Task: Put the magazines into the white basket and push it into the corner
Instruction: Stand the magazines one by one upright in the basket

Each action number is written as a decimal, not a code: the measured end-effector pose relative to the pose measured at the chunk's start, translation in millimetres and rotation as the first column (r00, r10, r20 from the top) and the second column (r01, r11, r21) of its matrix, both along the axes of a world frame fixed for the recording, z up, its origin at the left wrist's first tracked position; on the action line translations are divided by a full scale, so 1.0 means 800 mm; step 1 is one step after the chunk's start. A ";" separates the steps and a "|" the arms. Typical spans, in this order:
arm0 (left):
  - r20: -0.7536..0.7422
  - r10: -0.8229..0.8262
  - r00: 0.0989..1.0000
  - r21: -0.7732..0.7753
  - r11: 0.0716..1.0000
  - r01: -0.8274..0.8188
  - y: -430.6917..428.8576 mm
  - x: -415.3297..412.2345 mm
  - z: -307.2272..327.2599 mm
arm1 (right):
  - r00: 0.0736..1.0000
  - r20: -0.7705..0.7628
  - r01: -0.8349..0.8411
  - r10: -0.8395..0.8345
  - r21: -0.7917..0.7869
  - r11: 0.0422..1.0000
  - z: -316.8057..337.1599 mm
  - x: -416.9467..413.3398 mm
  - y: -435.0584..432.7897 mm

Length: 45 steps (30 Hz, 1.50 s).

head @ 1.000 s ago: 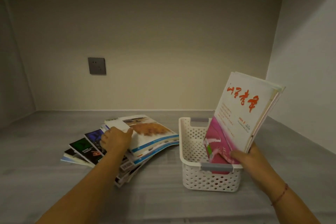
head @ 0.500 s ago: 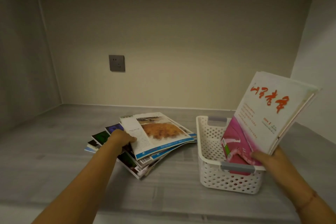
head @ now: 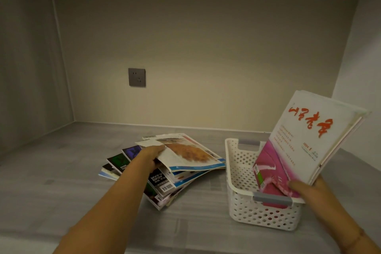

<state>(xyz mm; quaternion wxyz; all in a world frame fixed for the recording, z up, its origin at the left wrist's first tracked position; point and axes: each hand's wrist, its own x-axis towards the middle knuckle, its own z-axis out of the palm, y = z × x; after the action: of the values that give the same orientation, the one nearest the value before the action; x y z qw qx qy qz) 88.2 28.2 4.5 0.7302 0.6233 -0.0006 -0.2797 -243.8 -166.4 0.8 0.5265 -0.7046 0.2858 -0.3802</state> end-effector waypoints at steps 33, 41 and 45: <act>0.785 -0.171 0.595 0.031 0.971 0.238 -0.132 -0.244 0.049 | 0.975 0.018 -0.213 0.220 -0.183 0.960 0.014 -0.004 0.007; 0.610 -0.648 0.456 0.199 0.682 0.704 -0.118 -0.259 0.045 | 0.967 0.041 -0.232 0.250 -0.252 0.939 0.020 -0.006 0.012; 0.552 -0.748 0.369 0.297 0.589 0.751 -0.119 -0.258 0.044 | 0.959 0.023 -0.267 0.281 -0.254 0.930 0.022 -0.008 0.014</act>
<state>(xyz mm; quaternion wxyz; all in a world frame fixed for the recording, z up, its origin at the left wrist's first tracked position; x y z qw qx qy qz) -118.3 -67.4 39.4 0.4789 0.6064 -0.5261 -0.3553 -250.4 -155.5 18.7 0.4903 -0.7863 0.1191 -0.3565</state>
